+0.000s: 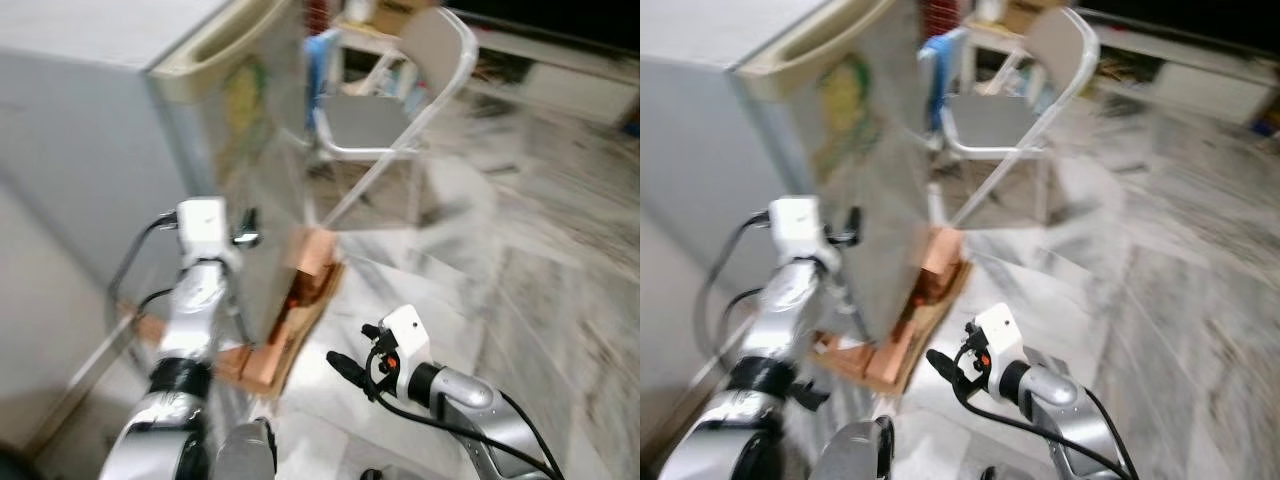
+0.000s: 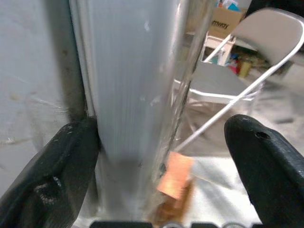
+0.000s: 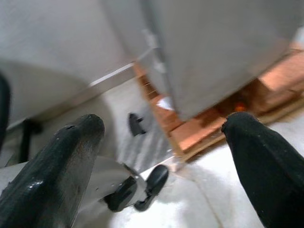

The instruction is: Restocking fridge

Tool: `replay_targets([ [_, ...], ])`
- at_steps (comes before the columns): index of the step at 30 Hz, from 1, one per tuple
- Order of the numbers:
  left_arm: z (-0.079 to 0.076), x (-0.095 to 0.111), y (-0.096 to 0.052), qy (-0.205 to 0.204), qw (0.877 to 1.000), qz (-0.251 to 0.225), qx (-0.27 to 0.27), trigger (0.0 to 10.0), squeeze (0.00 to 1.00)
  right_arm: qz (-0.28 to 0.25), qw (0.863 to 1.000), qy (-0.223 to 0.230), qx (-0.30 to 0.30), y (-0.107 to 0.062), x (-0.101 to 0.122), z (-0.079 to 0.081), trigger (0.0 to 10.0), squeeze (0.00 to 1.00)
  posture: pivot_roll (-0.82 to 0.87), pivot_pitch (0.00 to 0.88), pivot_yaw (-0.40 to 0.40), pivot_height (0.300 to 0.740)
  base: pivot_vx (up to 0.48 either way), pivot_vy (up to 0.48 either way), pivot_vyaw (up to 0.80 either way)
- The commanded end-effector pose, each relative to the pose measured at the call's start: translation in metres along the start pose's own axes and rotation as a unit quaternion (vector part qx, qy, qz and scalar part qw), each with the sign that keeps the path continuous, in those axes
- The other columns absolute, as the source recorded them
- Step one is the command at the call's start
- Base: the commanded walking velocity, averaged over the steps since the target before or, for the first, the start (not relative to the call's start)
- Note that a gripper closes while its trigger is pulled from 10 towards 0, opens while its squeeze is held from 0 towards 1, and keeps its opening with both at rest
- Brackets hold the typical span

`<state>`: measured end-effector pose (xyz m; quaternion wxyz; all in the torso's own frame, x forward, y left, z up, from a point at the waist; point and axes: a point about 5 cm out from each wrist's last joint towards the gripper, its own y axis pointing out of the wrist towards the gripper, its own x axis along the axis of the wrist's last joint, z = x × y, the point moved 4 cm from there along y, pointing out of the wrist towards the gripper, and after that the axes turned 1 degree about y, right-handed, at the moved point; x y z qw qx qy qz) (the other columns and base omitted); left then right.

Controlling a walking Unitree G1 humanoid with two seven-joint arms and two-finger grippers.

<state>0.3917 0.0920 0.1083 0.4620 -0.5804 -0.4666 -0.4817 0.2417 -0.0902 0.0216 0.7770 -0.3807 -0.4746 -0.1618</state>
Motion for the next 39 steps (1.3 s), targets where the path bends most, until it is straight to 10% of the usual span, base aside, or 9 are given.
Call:
replay_targets([
  [1, -0.122, 0.085, 0.002, 0.03, 0.97, -0.124, -0.207, 10.0, 0.0, 0.012, 1.0, 0.005, 0.005, 0.003, -0.004, 0.002, 10.0, 0.0, 0.1, 0.055, -0.023, 0.74, 0.0, 0.0, 0.0],
  [3, -0.194, 0.114, -0.022, 0.006, 0.933, -0.16, -0.322, 10.0, 0.0, 0.014, 1.0, 0.006, 0.006, 0.004, -0.005, 0.002, 10.0, 0.0, 0.09, 0.047, -0.02, 0.74, 0.0, 0.0, 0.0],
  [4, -0.246, 0.137, -0.055, -0.028, 0.89, -0.183, -0.416, 10.0, 0.0, 0.015, 1.0, 0.005, 0.006, 0.005, -0.005, 0.003, 10.0, 0.0, 0.08, 0.041, -0.014, 0.74, 0.0, 0.0, 0.0],
  [8, -0.274, 0.145, -0.082, -0.051, 0.853, -0.191, -0.482, 10.0, 0.0, 0.014, 1.0, 0.005, 0.005, 0.007, -0.004, 0.004, 10.0, 0.0, 0.06, 0.037, -0.006, 0.74, 0.0, 0.0, 0.0],
  [12, -0.239, 0.116, -0.052, -0.019, 0.892, -0.17, -0.419, 10.0, 0.0, 0.007, 1.0, 0.012, -0.003, 0.007, -0.003, 0.004, 10.0, 0.0, 0.07, 0.04, 0.004, 0.74, 0.0, 0.0, 0.0],
  [14, -0.197, 0.105, -0.027, -0.011, 0.922, -0.157, -0.352, 10.0, 0.0, 0.007, 1.0, 0.016, -0.003, 0.008, -0.003, 0.004, 10.0, 0.0, 0.09, 0.041, 0.003, 0.74, 0.0, 0.0, 0.0],
  [20, -0.123, 0.092, -0.01, -0.009, 0.955, -0.147, -0.259, 10.0, 0.0, 0.008, 1.0, 0.012, 0.005, 0.005, -0.002, 0.002, 10.0, 0.0, 0.11, 0.037, -0.007, 0.74, 0.0, 0.0, 0.0],
  [39, -0.027, -0.023, -0.059, 0.007, 0.992, -0.031, -0.126, 10.0, 0.0, -0.038, 0.997, -0.013, -0.06, -0.002, 0.008, -0.012, 10.0, 0.0, 0.1, 0.036, -0.001, 0.74, 0.246, -0.17, -0.17],
])
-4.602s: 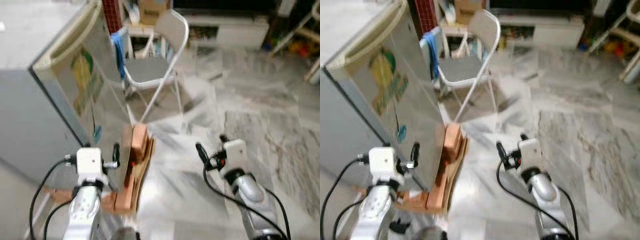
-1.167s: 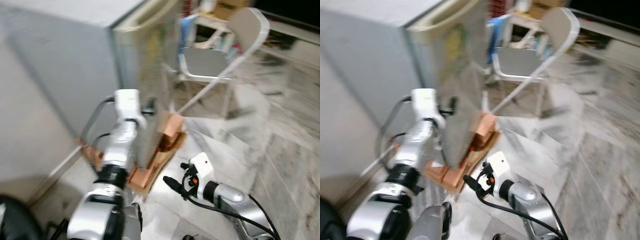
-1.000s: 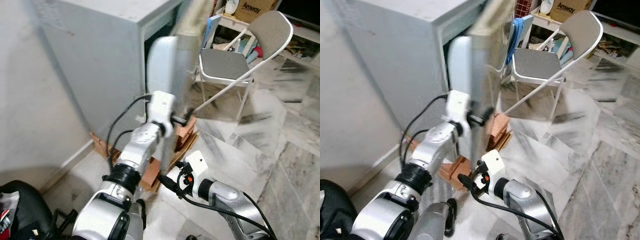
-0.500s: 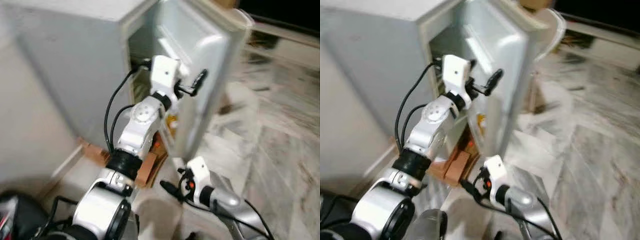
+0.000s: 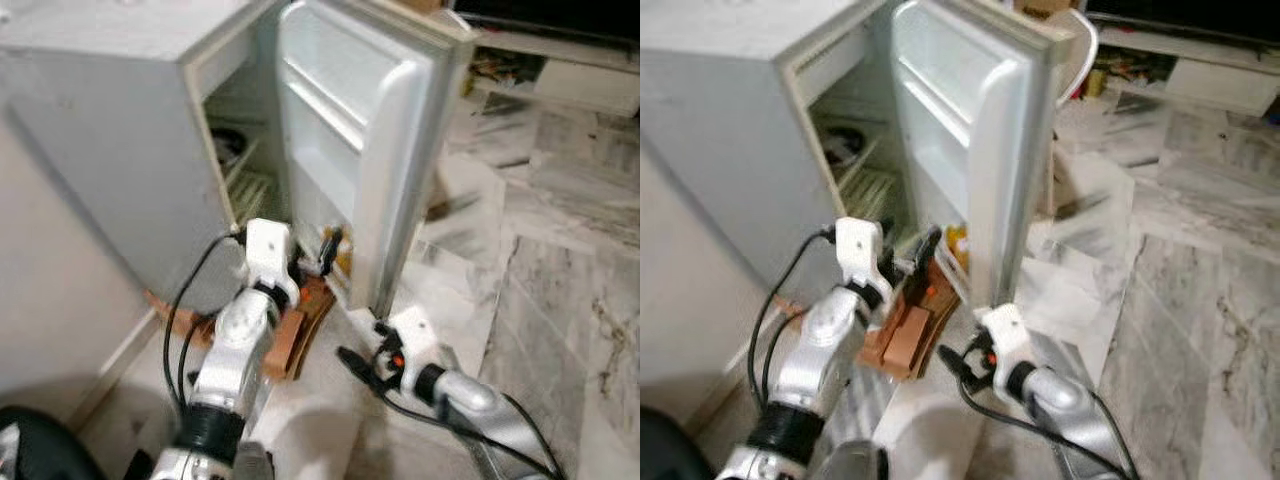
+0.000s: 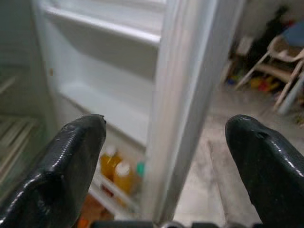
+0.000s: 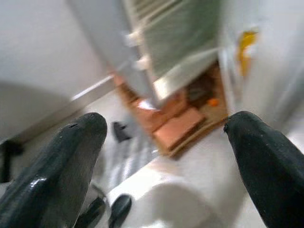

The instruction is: Restocking fridge

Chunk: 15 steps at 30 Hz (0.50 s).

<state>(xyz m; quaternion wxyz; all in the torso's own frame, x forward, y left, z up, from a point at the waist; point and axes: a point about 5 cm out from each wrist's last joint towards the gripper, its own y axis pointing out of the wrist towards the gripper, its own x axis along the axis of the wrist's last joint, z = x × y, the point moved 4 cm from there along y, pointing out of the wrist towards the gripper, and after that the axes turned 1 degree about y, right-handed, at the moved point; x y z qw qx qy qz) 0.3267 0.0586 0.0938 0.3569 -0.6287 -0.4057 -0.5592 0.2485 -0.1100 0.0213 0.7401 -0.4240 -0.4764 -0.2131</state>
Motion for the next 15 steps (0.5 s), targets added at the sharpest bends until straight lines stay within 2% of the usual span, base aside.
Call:
replay_targets([
  [1, 0.015, -0.003, -0.006, 0.009, 0.999, 0.004, 0.031, 10.0, 0.0, -0.016, 1.0, -0.007, 0.012, 0.006, 0.008, 0.008, 10.0, 0.0, 0.1, 0.036, -0.001, 0.74, 0.472, 0.0, -0.8],
  [8, 0.025, -0.003, 0.001, 0.033, 0.998, 0.01, 0.052, 10.0, 0.0, -0.031, 0.999, -0.009, 0.009, 0.008, 0.013, 0.012, 10.0, 0.0, 0.1, 0.032, 0.004, 0.74, 0.48, 0.0, -0.06],
  [15, 0.02, 0.003, 0.014, 0.044, 0.998, 0.007, 0.033, 10.0, 0.0, -0.037, 0.999, -0.005, 0.003, 0.011, 0.015, 0.013, 10.0, 0.0, 0.09, 0.028, 0.015, 0.74, 0.48, 0.0, 0.0],
])
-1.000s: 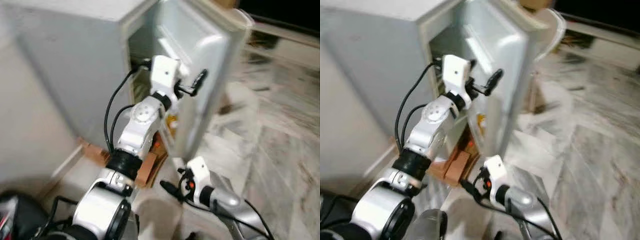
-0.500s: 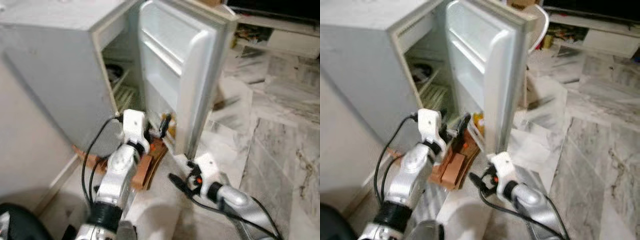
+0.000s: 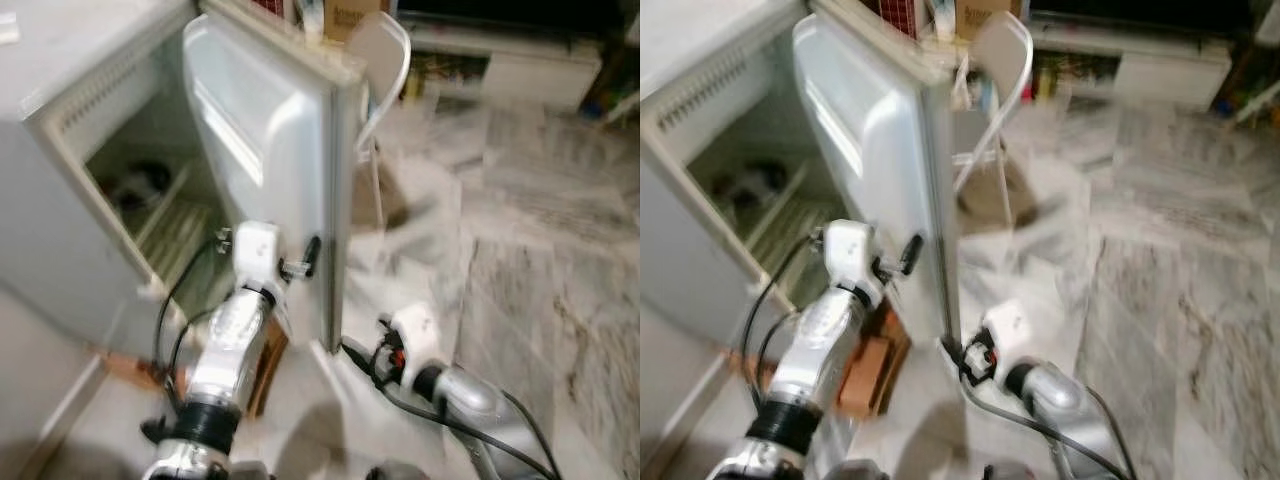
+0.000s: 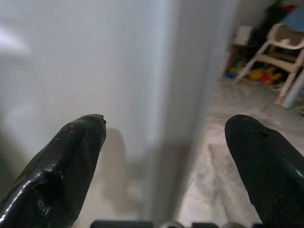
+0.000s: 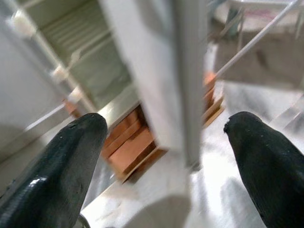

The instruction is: Restocking fridge

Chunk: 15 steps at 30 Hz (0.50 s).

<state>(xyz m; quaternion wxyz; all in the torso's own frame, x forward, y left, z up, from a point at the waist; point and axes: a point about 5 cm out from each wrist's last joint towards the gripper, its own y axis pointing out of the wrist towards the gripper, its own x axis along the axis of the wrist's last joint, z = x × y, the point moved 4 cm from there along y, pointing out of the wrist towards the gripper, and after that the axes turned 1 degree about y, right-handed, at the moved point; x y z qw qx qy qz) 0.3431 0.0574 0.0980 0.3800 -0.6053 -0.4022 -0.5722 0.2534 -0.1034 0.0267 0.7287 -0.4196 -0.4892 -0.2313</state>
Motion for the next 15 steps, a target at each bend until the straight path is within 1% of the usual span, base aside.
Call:
replay_targets([
  [1, 0.015, -0.003, -0.001, 0.012, 1.0, 0.007, 0.017, 10.0, 0.0, -0.014, 1.0, 0.002, 0.01, 0.006, 0.007, 0.009, 10.0, 0.0, 0.09, 0.028, 0.015, 0.74, 0.48, 0.0, 0.0],
  [6, 0.01, -0.003, 0.005, 0.015, 1.0, 0.01, 0.008, 10.0, 0.0, -0.014, 1.0, 0.004, 0.007, 0.009, 0.004, 0.005, 10.0, 0.0, 0.09, 0.023, 0.015, 0.74, 0.48, 0.0, 0.0],
  [10, 0.002, -0.002, 0.014, 0.018, 1.0, 0.01, -0.006, 10.0, 0.0, -0.014, 1.0, 0.006, 0.004, 0.011, 0.001, 0.003, 10.0, 0.0, 0.09, 0.019, 0.016, 0.74, 0.48, 0.0, 0.0],
  [11, -0.002, 0.0, 0.017, 0.019, 1.0, 0.008, -0.014, 10.0, 0.0, -0.013, 1.0, 0.006, 0.002, 0.012, -0.002, 0.002, 10.0, 0.0, 0.09, 0.017, 0.015, 0.74, 0.48, 0.0, 0.0],
  [12, -0.01, 0.003, 0.022, 0.025, 0.999, 0.005, -0.028, 10.0, 0.0, -0.012, 1.0, 0.006, -0.002, 0.013, -0.004, 0.0, 10.0, 0.0, 0.1, 0.016, 0.015, 0.74, 0.48, 0.0, 0.0],
  [15, -0.016, 0.005, 0.026, 0.028, 0.999, 0.004, -0.039, 10.0, 0.0, -0.011, 1.0, 0.006, -0.006, 0.014, -0.006, -0.001, 10.0, 0.0, 0.1, 0.012, 0.016, 0.74, 0.48, 0.0, 0.0],
])
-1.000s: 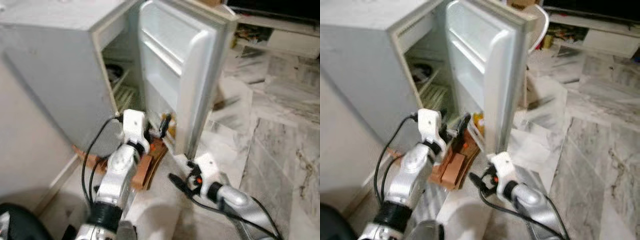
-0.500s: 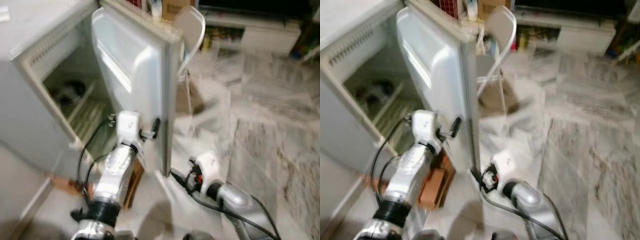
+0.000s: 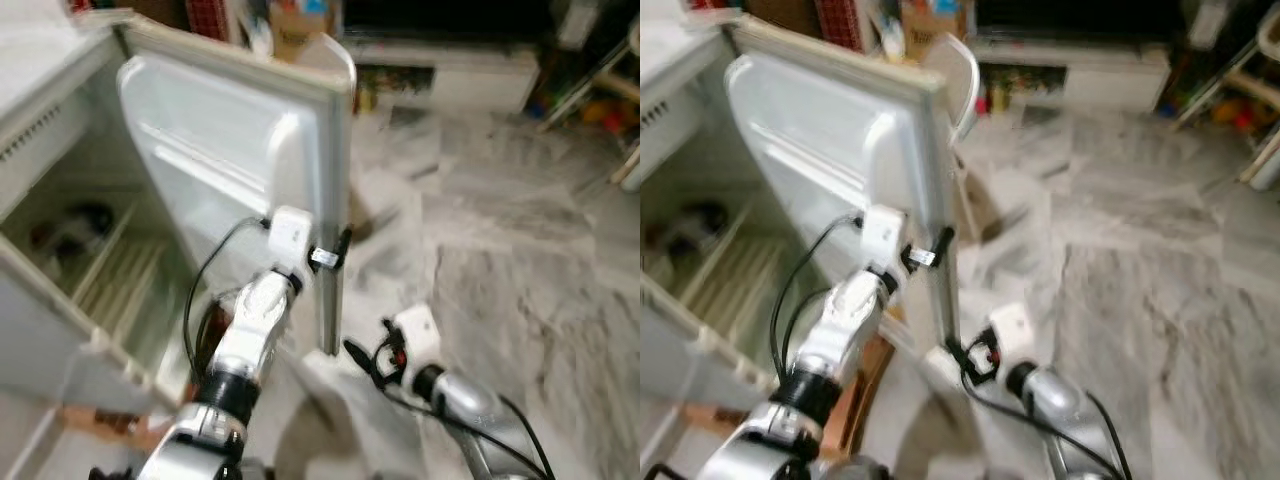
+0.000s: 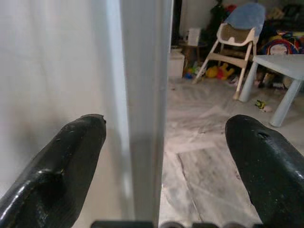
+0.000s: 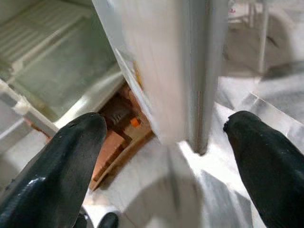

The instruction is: Restocking fridge

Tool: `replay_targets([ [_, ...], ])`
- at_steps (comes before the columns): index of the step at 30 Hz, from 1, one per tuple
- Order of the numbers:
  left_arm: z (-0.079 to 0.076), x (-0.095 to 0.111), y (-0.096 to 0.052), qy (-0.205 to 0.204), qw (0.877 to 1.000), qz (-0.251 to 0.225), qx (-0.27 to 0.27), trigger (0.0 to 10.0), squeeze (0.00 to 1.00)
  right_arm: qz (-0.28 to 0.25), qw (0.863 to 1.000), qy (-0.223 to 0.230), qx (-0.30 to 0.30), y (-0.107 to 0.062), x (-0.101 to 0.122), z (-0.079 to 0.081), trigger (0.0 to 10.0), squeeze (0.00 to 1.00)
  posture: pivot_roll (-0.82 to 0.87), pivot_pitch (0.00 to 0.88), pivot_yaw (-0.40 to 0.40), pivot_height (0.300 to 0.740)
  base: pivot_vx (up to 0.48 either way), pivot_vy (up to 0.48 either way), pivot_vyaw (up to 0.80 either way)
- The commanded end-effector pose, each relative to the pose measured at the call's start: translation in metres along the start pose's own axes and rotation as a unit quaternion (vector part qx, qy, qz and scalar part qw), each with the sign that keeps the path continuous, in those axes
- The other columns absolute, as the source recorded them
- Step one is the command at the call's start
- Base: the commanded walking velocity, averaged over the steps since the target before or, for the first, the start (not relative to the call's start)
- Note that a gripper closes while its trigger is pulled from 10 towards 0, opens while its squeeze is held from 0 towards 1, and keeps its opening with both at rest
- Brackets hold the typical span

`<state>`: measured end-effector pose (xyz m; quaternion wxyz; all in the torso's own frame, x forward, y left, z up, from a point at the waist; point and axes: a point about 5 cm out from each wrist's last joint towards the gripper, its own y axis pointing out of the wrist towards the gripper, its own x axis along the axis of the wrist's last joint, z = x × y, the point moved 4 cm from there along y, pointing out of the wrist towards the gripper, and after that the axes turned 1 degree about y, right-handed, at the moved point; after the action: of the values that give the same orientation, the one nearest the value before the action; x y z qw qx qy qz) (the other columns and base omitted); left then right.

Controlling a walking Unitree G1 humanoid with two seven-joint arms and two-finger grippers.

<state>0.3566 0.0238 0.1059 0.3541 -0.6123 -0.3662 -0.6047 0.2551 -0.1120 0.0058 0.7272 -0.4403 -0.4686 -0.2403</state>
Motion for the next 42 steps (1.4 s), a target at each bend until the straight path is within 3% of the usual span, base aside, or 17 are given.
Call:
replay_targets([
  [1, 0.006, -0.001, 0.002, 0.01, 1.0, 0.007, 0.004, 10.0, 0.0, -0.023, 1.0, -0.006, 0.018, 0.009, 0.012, 0.011, 10.0, 0.0, 0.09, 0.011, 0.017, 0.74, 0.48, 0.0, 0.0],
  [2, 0.006, -0.001, 0.002, 0.01, 1.0, 0.007, 0.004, 10.0, 0.0, -0.023, 1.0, -0.006, 0.018, 0.009, 0.012, 0.011, 10.0, 0.0, 0.09, 0.011, 0.017, 0.74, 0.48, 0.0, 0.0],
  [4, -0.013, 0.013, 0.017, 0.008, 1.0, -0.013, -0.024, 10.0, 0.0, -0.026, 1.0, -0.008, 0.013, 0.012, 0.009, 0.007, 10.0, 0.0, 0.08, 0.007, 0.023, 0.74, 0.446, 0.0, 0.0],
  [7, -0.009, 0.016, 0.014, 0.001, 0.999, -0.023, -0.022, 10.0, 0.0, -0.028, 1.0, -0.008, 0.007, 0.013, 0.007, 0.003, 10.0, 0.0, 0.08, 0.007, 0.025, 0.74, 0.0, 0.0, 0.0],
  [14, 0.031, 0.003, -0.027, 0.007, 0.999, -0.018, 0.046, 10.0, 0.0, -0.031, 0.999, -0.009, 0.0, 0.014, 0.004, -0.003, 10.0, 0.0, 0.11, 0.018, 0.022, 0.74, 0.0, 0.0, 0.0],
  [16, 0.041, -0.005, -0.045, 0.012, 0.997, -0.008, 0.075, 10.0, 0.0, -0.038, 0.999, -0.019, -0.008, 0.017, 0.007, -0.008, 10.0, 0.0, 0.14, 0.025, 0.02, 0.74, 0.0, 0.0, 0.0],
  [18, 0.043, -0.007, -0.05, 0.015, 0.997, -0.005, 0.081, 10.0, 0.0, -0.04, 0.999, -0.023, -0.011, 0.017, 0.008, -0.01, 10.0, 0.0, 0.14, 0.025, 0.02, 0.74, 0.0, 0.0, 0.0],
  [23, 0.05, -0.008, -0.08, 0.023, 0.993, 0.002, 0.116, 10.0, 0.0, -0.073, 0.995, -0.038, -0.055, 0.024, 0.027, -0.024, 10.0, 0.0, 0.17, 0.052, 0.004, 0.74, 0.0, 0.0, 0.0],
  [29, 0.057, -0.021, -0.093, 0.013, 0.989, 0.024, 0.147, 10.0, 0.0, -0.089, 0.993, -0.045, -0.058, 0.028, 0.037, -0.021, 10.0, 0.0, 0.16, 0.047, -0.005, 0.74, 0.144, -0.28, -0.67],
  [36, 0.045, -0.024, -0.085, 0.016, 0.991, 0.039, 0.125, 10.0, 0.0, -0.096, 0.992, -0.043, -0.066, 0.028, 0.036, -0.022, 10.0, 0.0, 0.15, 0.039, -0.002, 0.74, 0.373, -0.297, -0.52],
  [42, 0.048, -0.024, -0.074, 0.02, 0.991, 0.043, 0.124, 10.0, 0.0, -0.099, 0.991, -0.043, -0.075, 0.025, 0.036, -0.023, 10.0, 0.0, 0.13, 0.03, 0.007, 0.74, 0.442, 0.0, 0.0],
])
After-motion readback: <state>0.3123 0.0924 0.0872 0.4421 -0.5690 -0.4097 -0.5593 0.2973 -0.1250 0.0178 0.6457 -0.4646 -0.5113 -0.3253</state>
